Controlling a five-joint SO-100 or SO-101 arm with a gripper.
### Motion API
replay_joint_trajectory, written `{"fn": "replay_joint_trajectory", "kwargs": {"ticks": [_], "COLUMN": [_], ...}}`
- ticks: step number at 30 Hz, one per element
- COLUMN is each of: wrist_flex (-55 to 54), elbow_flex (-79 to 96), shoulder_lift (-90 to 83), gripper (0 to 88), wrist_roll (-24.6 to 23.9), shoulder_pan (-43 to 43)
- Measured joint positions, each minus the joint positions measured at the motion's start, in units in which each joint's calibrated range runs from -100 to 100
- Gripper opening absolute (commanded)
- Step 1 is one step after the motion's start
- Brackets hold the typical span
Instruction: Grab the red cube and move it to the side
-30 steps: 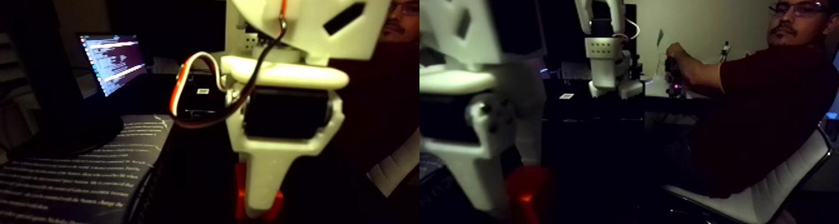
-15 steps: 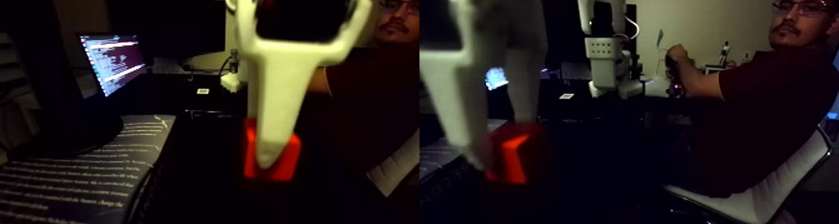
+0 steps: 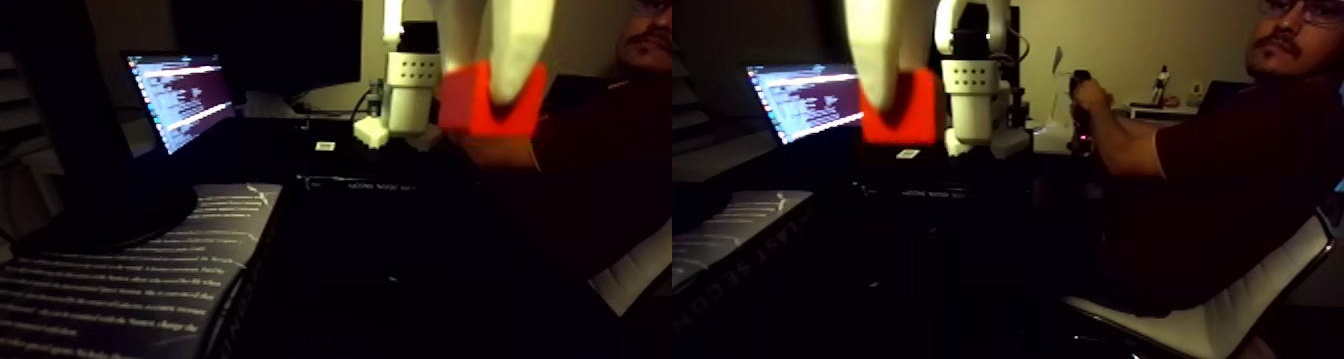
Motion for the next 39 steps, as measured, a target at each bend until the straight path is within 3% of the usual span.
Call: {"fn": "replay_joint_trajectory", "kwargs": {"ticks": [10,18,39], "wrist_flex": [0.73,0.65,-4.73], "elbow_flex": [0.18,-7.08,-23.68], "shoulder_lift": [-4.38,2.78,32.73], "gripper": [2.3,2.3,2.3], "wrist_roll": [3.20,5.24,5.30], "shoulder_pan": [13.59,21.78,28.88]}}
